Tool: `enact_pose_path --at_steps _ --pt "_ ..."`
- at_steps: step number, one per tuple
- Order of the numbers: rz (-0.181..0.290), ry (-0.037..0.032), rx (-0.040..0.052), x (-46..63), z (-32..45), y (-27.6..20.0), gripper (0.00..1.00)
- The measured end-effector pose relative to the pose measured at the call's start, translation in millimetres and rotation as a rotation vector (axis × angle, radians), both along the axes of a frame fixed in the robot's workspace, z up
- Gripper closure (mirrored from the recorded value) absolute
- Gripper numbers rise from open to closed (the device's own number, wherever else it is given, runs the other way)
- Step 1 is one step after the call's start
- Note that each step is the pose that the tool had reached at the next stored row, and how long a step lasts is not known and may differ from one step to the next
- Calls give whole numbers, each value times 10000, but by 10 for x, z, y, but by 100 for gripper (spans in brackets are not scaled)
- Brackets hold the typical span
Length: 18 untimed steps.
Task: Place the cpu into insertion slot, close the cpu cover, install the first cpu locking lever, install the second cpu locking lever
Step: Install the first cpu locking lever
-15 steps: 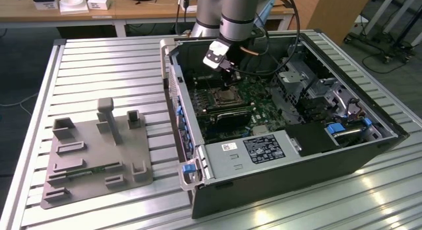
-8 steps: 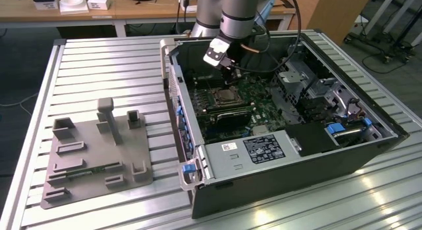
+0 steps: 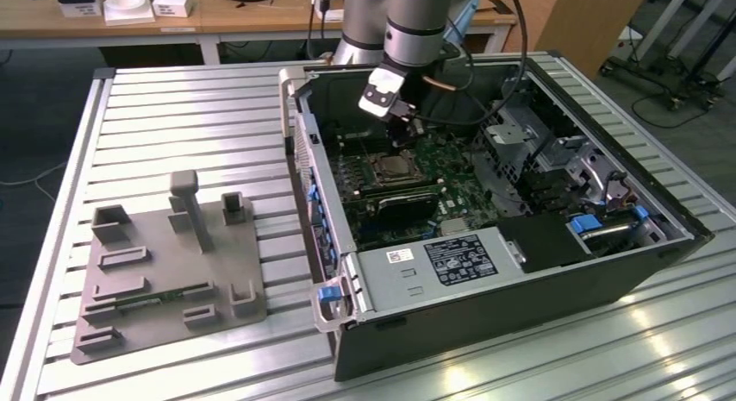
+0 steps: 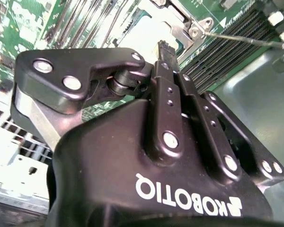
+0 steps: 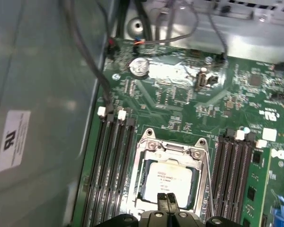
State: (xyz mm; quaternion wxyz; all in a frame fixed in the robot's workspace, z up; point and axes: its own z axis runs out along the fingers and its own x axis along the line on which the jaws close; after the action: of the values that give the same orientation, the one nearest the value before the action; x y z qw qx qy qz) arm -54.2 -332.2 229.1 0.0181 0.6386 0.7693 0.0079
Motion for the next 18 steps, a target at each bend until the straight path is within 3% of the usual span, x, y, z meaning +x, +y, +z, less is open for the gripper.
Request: enact_pose_path --at_steps 8,18 --pt "1417 19 0 0 -3 -1 90" --pt "1695 43 -16 0 63 0 90"
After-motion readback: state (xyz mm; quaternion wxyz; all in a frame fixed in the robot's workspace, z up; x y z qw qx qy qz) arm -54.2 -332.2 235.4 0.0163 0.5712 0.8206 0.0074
